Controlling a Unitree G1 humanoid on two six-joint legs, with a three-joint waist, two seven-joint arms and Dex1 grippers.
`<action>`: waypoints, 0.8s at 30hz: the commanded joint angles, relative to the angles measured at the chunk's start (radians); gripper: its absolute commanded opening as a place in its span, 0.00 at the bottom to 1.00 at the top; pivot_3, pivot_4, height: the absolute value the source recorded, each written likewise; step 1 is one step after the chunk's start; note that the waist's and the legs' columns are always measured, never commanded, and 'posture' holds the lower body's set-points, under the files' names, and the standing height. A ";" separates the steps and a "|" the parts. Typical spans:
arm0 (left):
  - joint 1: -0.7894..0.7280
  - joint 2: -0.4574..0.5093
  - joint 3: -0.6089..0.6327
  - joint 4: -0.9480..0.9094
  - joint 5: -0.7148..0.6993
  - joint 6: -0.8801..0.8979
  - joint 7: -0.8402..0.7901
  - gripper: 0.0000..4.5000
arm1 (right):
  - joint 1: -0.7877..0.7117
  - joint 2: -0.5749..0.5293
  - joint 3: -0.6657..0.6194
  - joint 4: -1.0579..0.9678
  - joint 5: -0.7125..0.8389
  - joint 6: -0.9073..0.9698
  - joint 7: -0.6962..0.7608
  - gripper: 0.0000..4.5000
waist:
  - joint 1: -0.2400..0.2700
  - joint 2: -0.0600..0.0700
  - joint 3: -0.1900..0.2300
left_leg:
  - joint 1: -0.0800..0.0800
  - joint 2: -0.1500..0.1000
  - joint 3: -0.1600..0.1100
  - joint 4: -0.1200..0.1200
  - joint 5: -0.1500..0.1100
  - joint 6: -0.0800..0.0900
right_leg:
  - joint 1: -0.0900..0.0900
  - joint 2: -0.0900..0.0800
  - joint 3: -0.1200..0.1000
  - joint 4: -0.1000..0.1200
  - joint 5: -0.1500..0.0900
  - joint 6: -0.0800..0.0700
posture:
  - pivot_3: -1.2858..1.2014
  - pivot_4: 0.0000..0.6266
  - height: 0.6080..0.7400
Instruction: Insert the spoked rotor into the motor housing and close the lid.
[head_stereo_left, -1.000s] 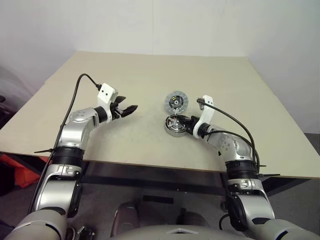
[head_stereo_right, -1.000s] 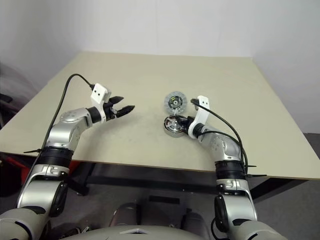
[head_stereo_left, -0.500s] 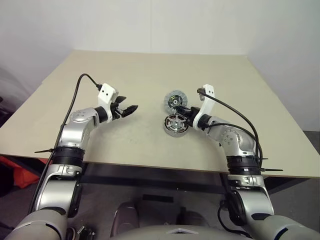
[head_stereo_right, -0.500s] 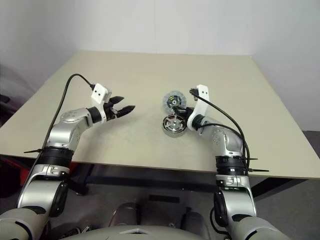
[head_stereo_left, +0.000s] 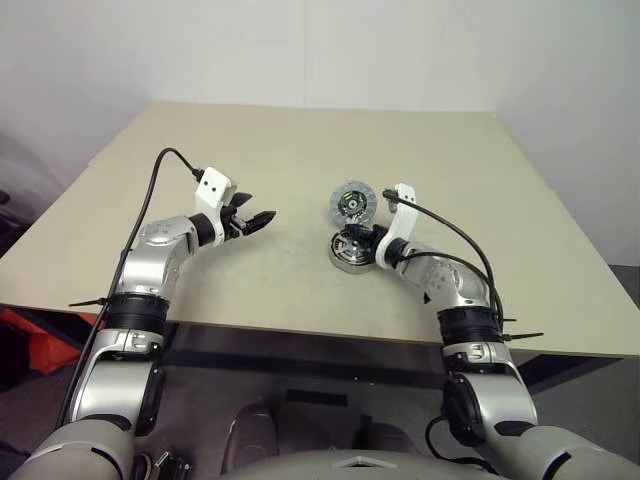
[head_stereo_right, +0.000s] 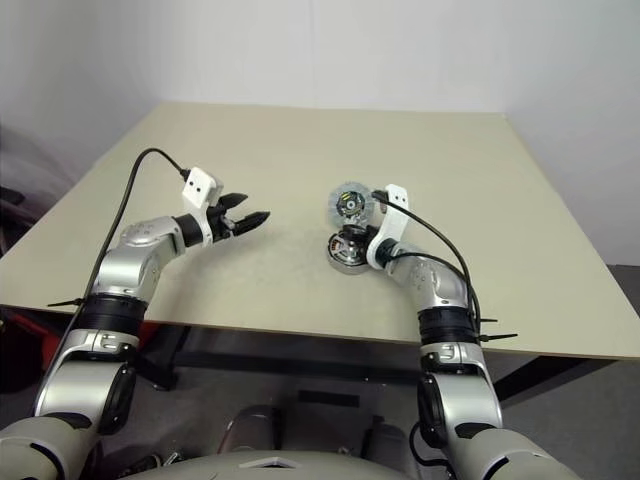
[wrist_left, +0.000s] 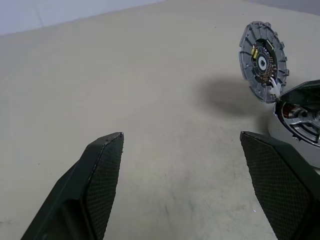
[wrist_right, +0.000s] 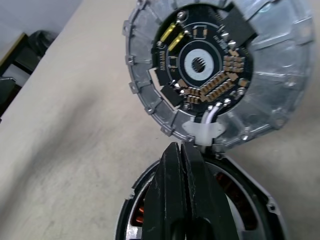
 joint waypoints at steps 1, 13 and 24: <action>-0.013 0.001 0.006 -0.031 -0.006 -0.011 0.002 0.88 | -0.011 -0.015 -0.030 -0.117 0.049 0.035 0.011 0.00 | 0.000 0.000 0.000 | -0.001 0.000 0.000 0.000 0.000 0.000 | -0.001 0.000 0.000 0.000 0.000 0.000 | 0.52 0.00 1.00; -0.008 -0.008 0.005 -0.028 -0.005 -0.015 0.003 0.88 | 0.066 -0.303 0.115 -0.308 -0.083 -0.082 0.243 0.00 | 0.004 0.000 0.001 | -0.003 0.000 0.000 0.000 0.000 0.001 | -0.001 0.000 0.000 -0.002 0.000 0.000 | 0.52 0.00 1.00; -0.028 -0.024 -0.005 0.004 0.004 -0.031 -0.001 0.88 | -0.022 -0.623 0.341 -0.258 -0.292 -0.512 0.756 0.51 | -0.002 0.002 0.002 | -0.002 0.000 0.000 0.002 -0.004 0.007 | -0.001 0.001 0.000 -0.002 0.000 0.000 | 0.52 0.00 1.00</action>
